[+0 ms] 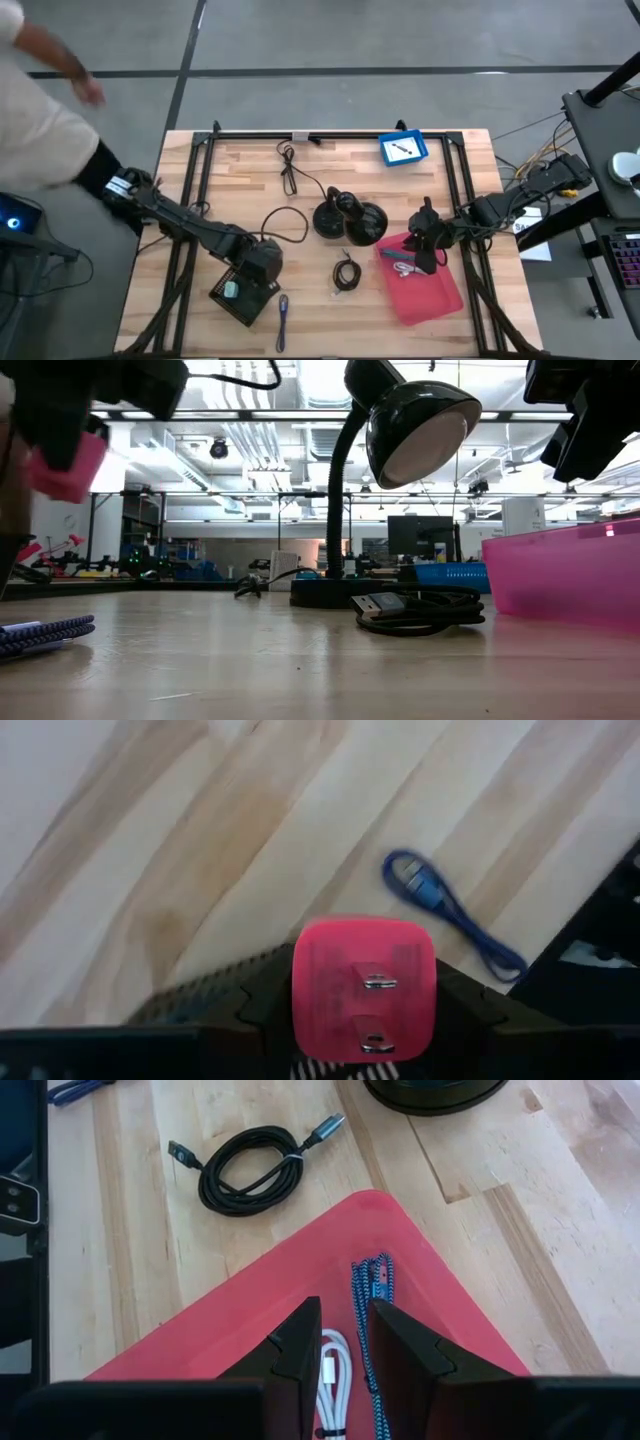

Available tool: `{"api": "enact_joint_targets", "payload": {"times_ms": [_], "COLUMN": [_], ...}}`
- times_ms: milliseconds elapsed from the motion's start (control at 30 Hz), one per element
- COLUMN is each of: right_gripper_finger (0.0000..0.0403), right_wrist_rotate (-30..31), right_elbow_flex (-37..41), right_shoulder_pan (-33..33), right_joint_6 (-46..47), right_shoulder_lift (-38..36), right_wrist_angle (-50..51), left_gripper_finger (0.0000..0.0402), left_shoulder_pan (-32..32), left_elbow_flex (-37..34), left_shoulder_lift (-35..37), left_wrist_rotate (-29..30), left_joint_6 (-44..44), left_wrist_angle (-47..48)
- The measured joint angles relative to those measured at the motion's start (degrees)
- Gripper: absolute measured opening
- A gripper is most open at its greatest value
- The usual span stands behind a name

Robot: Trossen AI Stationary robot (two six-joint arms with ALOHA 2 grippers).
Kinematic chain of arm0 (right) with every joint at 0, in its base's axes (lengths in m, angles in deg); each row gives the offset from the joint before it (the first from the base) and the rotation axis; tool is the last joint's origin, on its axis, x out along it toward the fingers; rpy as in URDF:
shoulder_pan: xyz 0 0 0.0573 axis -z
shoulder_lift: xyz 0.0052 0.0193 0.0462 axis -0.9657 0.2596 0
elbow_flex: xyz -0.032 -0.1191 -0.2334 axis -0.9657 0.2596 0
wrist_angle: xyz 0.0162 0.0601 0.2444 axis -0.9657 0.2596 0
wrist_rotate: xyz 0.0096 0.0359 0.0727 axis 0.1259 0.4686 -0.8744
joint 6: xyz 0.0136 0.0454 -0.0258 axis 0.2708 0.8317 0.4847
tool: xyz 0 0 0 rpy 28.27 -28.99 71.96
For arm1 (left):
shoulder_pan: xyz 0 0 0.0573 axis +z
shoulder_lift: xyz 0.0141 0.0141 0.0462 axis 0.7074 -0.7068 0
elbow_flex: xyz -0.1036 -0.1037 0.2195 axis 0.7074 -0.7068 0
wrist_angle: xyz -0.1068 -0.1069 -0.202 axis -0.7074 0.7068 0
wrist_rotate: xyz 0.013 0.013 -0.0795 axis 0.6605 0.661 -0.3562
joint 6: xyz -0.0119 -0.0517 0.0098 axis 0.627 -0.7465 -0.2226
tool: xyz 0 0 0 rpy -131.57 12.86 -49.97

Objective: Pick and place items into bin
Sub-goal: Put the pink charger adapter into the black bin

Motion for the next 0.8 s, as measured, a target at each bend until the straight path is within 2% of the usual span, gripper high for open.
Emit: {"api": "enact_joint_targets", "payload": {"times_ms": [433, 800], "right_gripper_finger": [0.0073, 0.0073], "right_wrist_rotate": [0.0, 1.6], "right_elbow_flex": [0.0, 0.0], "right_shoulder_pan": [0.0, 0.0], "right_joint_6": [0.0, -0.2], "right_shoulder_lift": [0.0, 0.0], "right_wrist_angle": [0.0, 0.0], "left_gripper_finger": [0.0139, 0.014], "left_shoulder_pan": [-7.8, -11.5], "left_elbow_flex": [-0.2, -3.8], "left_shoulder_lift": [0.1, 0.1], "left_wrist_rotate": [-3.6, -1.6], "left_joint_6": [-12.1, -22.9], "left_wrist_angle": [4.0, 3.6]}}
